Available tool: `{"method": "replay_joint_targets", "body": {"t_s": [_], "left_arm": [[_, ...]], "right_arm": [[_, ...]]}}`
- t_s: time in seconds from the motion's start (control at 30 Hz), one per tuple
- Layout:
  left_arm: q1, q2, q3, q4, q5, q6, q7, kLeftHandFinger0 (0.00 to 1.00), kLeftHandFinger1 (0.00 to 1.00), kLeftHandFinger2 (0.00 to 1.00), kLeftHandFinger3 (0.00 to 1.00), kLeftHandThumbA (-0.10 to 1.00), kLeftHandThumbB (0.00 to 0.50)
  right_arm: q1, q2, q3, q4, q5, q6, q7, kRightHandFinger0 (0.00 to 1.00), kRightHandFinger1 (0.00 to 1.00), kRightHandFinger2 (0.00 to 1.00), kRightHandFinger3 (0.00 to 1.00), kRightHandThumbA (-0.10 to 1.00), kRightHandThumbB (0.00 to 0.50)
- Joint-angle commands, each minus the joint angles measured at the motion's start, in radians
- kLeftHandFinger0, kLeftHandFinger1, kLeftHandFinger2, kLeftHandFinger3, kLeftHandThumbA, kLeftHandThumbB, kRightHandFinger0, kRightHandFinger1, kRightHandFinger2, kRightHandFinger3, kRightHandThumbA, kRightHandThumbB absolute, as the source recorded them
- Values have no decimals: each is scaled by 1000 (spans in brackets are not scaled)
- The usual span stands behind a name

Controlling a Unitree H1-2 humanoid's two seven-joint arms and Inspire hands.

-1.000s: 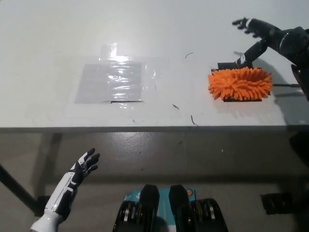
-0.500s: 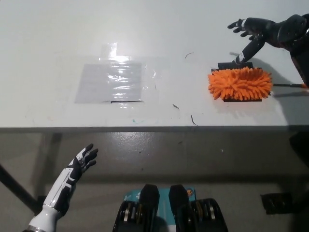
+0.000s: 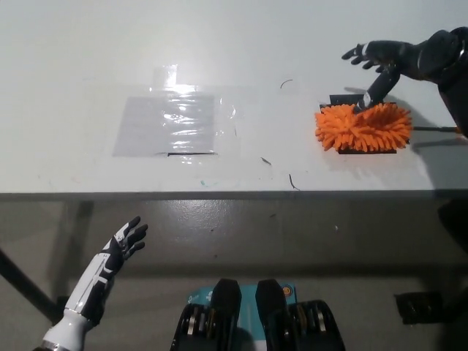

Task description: The robot uses it right hand to pick up an extended orange duster kept in the middle of the desk and presses its handle against the desk to collapse it

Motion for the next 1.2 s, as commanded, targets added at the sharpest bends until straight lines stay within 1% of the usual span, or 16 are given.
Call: {"method": "replay_joint_targets", "body": {"t_s": [0.0,0.07,0.13,0.3,0.33,0.4,0.5,0.57,0.9,0.93,1.0,1.03,1.07,1.1,1.13,1.17], "left_arm": [[-15,20,6,-24,-12,-10,-12,1000,1000,1000,1000,1000,302],[-15,21,7,-23,-14,-13,-13,1000,1000,1000,1000,1000,302],[-15,21,7,-21,-17,-15,-14,1000,1000,1000,1000,1000,300],[-14,20,8,-23,-16,-15,-13,1000,1000,1000,1000,1000,302],[-15,20,8,-19,-22,-12,-16,1000,1000,1000,1000,1000,304],[-19,22,9,-19,-17,-16,-14,1000,1000,1000,1000,1000,305],[-21,22,9,-20,-18,-16,-15,1000,1000,1000,1000,1000,304],[-26,21,9,-19,-19,-18,-14,1000,1000,1000,1000,1000,304],[-33,23,11,-24,-21,-7,-15,1000,1000,1000,1000,1000,303],[-36,23,11,-23,-22,-8,-15,1000,1000,1000,1000,1000,301],[-36,23,12,-23,-23,-9,-16,1000,1000,1000,1000,1000,298],[-39,23,13,-22,-23,-8,-14,1000,1000,1000,1000,1000,294],[-41,23,14,-21,-23,-7,-13,1000,1000,1000,1000,1000,293],[-41,24,14,-20,-21,-8,-12,1000,1000,1000,1000,1000,291],[-43,24,14,-19,-22,-8,-12,1000,1000,1000,1000,1000,290],[-47,24,15,-14,-21,-10,-11,1000,1000,1000,1000,1000,291]], "right_arm": [[-70,6,54,18,-88,-64,-45,1000,1000,1000,1000,903,478],[-70,12,100,27,-133,-66,-64,1000,1000,1000,1000,965,493],[-56,21,129,40,-154,-80,-88,1000,1000,1000,1000,922,468],[-57,27,140,54,-158,-87,-94,1000,1000,1000,1000,899,464],[-32,45,180,88,-199,-78,-126,1000,1000,1000,1000,936,500],[-28,51,186,99,-200,-70,-127,1000,1000,1000,1000,959,500],[-22,55,184,106,-199,-77,-133,1000,1000,1000,1000,968,500],[-15,65,148,109,-166,-46,-119,1000,1000,1000,1000,905,499],[14,78,116,124,-168,-67,-105,1000,1000,1000,1000,910,500],[27,79,94,129,-153,-79,-155,1000,1000,1000,1000,781,468],[31,80,85,130,-156,-84,-174,1000,1000,1000,1000,753,481],[50,77,48,121,-135,-129,-310,850,882,900,871,224,231],[62,74,31,115,-132,-162,-398,711,787,848,813,80,242],[82,67,35,108,-153,-232,-531,127,305,455,458,-93,215],[83,67,30,108,-152,-231,-555,5,279,633,611,-100,175],[84,66,23,107,-152,-244,-595,0,405,818,843,-100,131]]}}
